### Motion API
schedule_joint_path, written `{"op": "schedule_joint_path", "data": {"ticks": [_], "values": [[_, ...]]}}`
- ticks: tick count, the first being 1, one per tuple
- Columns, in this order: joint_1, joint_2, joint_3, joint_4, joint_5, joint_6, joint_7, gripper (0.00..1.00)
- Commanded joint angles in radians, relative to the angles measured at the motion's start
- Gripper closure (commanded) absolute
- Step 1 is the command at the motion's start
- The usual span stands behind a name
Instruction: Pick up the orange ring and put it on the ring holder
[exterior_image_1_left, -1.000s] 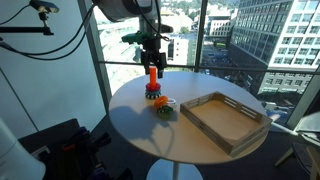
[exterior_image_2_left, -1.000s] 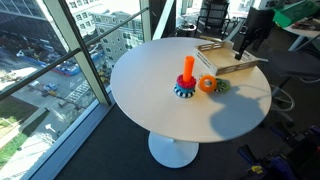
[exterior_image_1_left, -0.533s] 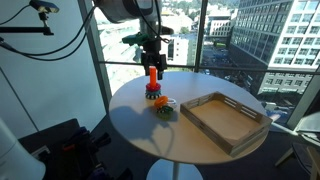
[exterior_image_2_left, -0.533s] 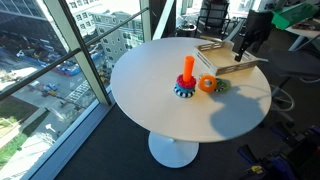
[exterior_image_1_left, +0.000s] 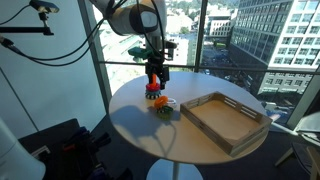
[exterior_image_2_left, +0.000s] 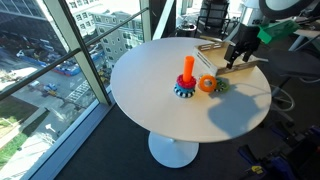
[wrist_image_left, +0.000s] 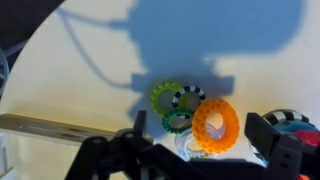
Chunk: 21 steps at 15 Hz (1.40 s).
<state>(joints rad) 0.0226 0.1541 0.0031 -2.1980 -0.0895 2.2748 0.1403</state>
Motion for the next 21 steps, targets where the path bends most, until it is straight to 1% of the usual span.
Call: {"op": "schedule_joint_path", "data": {"ticks": [1,6,12,21], "values": [[0.006,0.077,-0.008,0.04,-0.026,0.045,0.016,0.0],[0.021,0.165,-0.019,0.061,-0.061,0.128,0.032,0.0],[0.042,0.279,-0.03,0.124,-0.058,0.189,0.029,0.0],[0.069,0.394,-0.044,0.229,-0.048,0.202,0.028,0.0]]}}
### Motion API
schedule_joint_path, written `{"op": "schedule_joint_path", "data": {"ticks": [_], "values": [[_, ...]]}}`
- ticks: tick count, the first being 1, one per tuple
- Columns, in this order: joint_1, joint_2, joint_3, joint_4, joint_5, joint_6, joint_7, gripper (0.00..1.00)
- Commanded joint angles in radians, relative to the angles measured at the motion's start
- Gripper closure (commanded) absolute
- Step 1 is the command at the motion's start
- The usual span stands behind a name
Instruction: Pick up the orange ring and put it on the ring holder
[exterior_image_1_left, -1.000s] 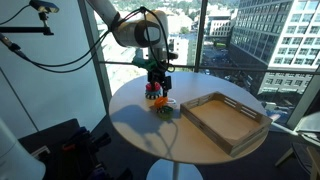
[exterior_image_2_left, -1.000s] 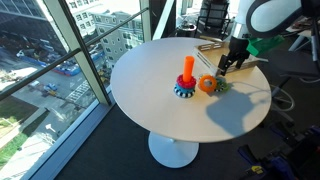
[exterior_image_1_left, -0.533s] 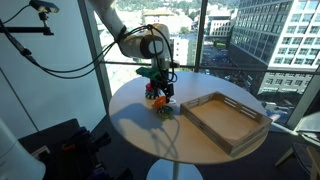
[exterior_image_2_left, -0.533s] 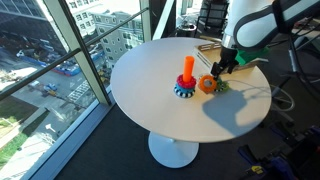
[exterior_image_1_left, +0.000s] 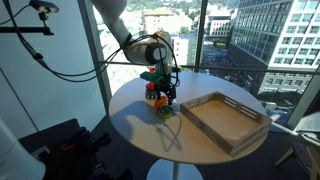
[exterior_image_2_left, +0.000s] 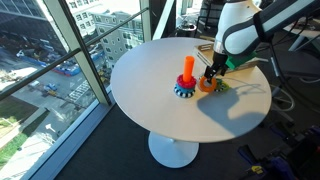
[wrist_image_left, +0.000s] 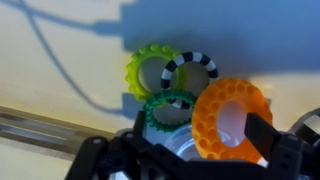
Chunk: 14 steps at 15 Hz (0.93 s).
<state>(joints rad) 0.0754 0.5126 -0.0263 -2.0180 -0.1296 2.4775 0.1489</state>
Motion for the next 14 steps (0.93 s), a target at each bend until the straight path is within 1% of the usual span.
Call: {"op": "schedule_joint_path", "data": {"ticks": [1,2,5,11,12,13,14], "values": [[0.018,0.042,-0.016,0.058,-0.007,-0.003,0.018,0.0],[0.019,0.048,-0.017,0.066,-0.006,-0.004,0.017,0.17],[0.021,0.061,-0.018,0.082,-0.004,-0.006,0.015,0.44],[0.004,0.05,-0.005,0.088,0.019,-0.019,-0.008,0.9],[-0.001,0.045,-0.001,0.086,0.025,-0.022,-0.015,0.95],[-0.006,0.039,0.001,0.085,0.032,-0.025,-0.019,0.95],[-0.012,0.031,0.006,0.083,0.041,-0.027,-0.027,0.93]]}}
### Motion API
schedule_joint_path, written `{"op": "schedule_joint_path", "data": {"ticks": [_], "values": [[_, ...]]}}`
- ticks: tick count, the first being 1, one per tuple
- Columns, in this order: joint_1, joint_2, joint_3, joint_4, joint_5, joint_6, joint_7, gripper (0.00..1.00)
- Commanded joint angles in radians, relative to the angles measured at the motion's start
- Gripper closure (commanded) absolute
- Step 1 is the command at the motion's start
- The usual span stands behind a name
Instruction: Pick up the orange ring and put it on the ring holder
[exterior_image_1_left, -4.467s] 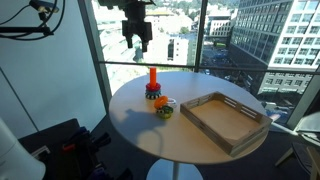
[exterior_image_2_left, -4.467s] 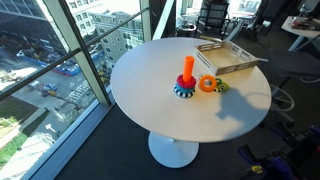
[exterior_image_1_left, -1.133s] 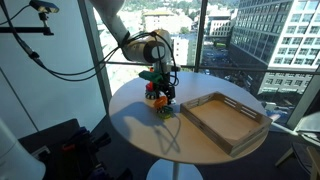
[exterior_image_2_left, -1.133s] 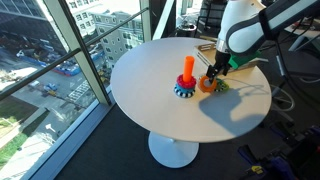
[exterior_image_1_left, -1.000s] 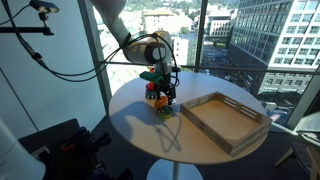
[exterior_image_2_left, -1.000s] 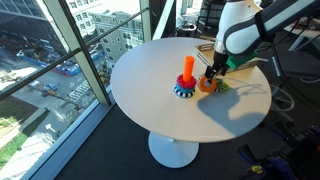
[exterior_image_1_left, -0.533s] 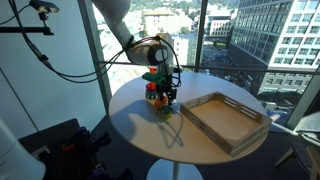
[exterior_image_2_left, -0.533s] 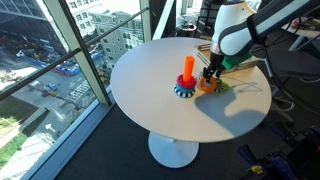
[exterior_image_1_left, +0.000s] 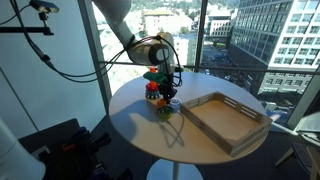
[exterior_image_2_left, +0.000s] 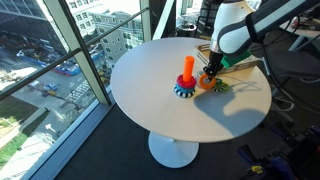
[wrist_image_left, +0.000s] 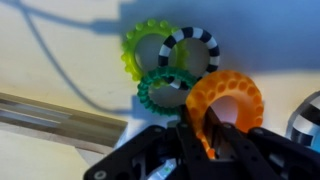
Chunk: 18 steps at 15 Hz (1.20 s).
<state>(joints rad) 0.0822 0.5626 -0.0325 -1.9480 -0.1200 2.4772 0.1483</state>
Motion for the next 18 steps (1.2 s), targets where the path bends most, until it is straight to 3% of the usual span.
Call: {"op": "schedule_joint_path", "data": {"ticks": [1,10,18], "values": [[-0.025,-0.03,0.015,0.008,0.042,-0.029,-0.034,0.96],[-0.094,-0.133,0.055,0.013,0.179,-0.113,-0.138,0.94],[-0.085,-0.227,0.075,0.036,0.233,-0.231,-0.152,0.95]]}}
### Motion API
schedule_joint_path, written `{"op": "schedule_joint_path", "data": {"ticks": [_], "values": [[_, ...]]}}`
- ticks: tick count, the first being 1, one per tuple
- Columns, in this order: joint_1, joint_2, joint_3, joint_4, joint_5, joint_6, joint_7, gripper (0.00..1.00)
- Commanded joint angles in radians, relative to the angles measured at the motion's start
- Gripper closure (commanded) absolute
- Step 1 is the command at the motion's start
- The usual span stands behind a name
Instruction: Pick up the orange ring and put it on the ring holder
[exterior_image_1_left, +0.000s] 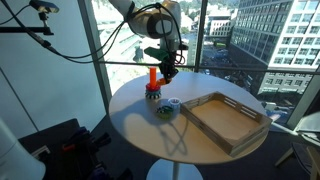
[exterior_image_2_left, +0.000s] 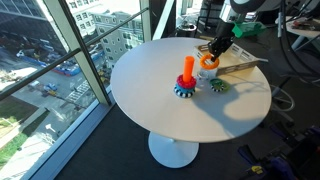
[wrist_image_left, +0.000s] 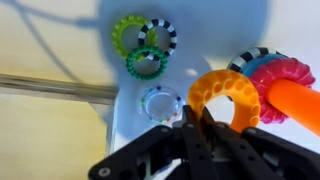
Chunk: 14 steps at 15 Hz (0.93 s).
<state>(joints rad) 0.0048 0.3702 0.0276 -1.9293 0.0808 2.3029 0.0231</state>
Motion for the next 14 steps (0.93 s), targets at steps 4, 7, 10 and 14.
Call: {"op": "schedule_joint_path", "data": {"ticks": [4,7,10,14], "values": [[-0.005,-0.082,0.023,0.015,0.054,-0.079,-0.027,0.95],[-0.007,-0.119,0.025,0.007,0.075,-0.078,-0.033,0.95],[-0.01,-0.143,0.029,0.008,0.108,-0.074,-0.057,0.95],[-0.009,-0.148,0.035,0.024,0.164,-0.086,-0.105,0.95]]}}
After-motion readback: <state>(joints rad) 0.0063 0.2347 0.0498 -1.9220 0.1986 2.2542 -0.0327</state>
